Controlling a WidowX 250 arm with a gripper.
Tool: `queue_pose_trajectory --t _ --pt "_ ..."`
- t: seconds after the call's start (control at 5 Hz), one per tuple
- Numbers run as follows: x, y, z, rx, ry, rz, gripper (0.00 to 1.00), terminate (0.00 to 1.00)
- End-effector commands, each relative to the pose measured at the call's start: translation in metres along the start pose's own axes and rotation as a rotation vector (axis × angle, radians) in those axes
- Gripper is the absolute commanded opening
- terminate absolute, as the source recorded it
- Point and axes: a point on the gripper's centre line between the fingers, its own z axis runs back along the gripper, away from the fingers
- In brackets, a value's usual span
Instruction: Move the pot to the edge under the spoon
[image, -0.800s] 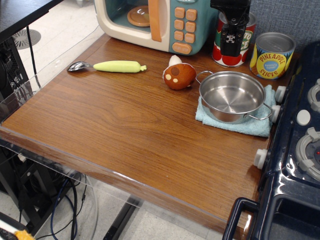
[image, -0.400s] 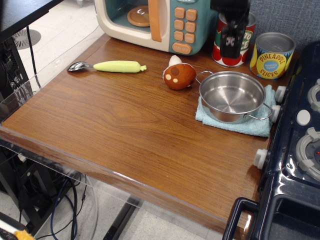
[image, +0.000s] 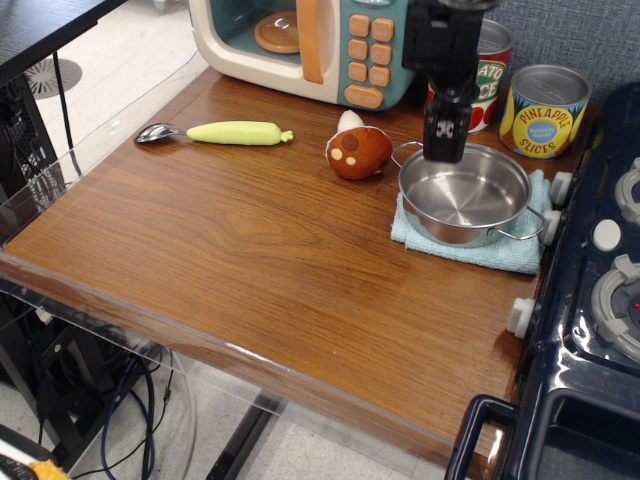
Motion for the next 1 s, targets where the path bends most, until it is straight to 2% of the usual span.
queue_pose_trajectory --t 0.0,0.2,0.4,0.8 --pt "-0.004 0.034 0.026 -0.048 0.025 -0.062 1.00 0.00" --pt "-0.008 0.047 0.009 -0.020 -0.025 -0.128 1.00 0.00" --pt "-0.007 0.053 -0.008 0.017 -0.036 -0.167 1.00 0.00" --pt "-0.012 0.046 -0.036 0.042 -0.053 -0.228 1.00 0.00"
